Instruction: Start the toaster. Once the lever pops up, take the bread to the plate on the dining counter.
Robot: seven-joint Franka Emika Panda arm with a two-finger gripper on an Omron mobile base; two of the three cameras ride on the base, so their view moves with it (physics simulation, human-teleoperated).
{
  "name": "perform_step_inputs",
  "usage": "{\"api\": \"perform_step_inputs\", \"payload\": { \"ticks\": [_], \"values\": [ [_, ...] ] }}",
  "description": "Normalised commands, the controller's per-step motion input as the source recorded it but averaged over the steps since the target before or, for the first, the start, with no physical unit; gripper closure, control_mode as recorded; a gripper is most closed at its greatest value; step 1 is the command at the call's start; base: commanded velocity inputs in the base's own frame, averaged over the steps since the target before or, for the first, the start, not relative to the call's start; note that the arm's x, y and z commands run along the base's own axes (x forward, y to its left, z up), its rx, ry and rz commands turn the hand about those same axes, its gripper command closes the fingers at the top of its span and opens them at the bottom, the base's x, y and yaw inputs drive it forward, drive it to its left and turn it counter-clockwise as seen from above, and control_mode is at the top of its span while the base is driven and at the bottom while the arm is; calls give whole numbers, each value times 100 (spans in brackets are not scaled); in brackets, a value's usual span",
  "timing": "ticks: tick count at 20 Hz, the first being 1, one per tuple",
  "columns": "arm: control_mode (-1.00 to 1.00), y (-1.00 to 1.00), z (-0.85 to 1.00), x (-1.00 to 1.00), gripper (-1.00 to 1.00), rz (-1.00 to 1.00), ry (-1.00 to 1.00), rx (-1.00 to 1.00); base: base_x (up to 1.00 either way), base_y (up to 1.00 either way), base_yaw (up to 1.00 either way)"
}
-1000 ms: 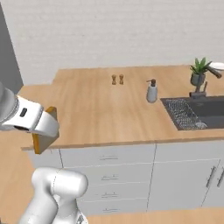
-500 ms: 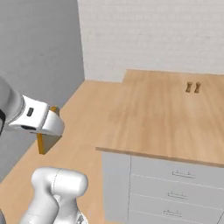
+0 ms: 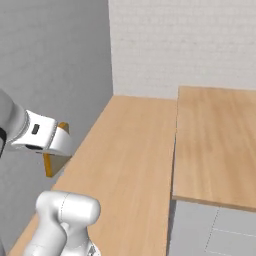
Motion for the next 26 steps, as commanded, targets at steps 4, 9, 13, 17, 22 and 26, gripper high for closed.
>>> {"api": "perform_step_inputs", "payload": {
  "ticks": [4,9,13,17,22,26],
  "values": [
    [100,0,0,0,100,0,0,0,97,58,0],
    [100,0,0,0,100,0,0,0,100,36,0],
    [100,0,0,0,100,0,0,0,100,12,0],
    [100,0,0,0,100,0,0,0,100,0,0],
    [100,0,0,0,100,0,0,0,100,0,0],
    [100,0,0,0,100,0,0,0,99,0,0]
  ]
}}
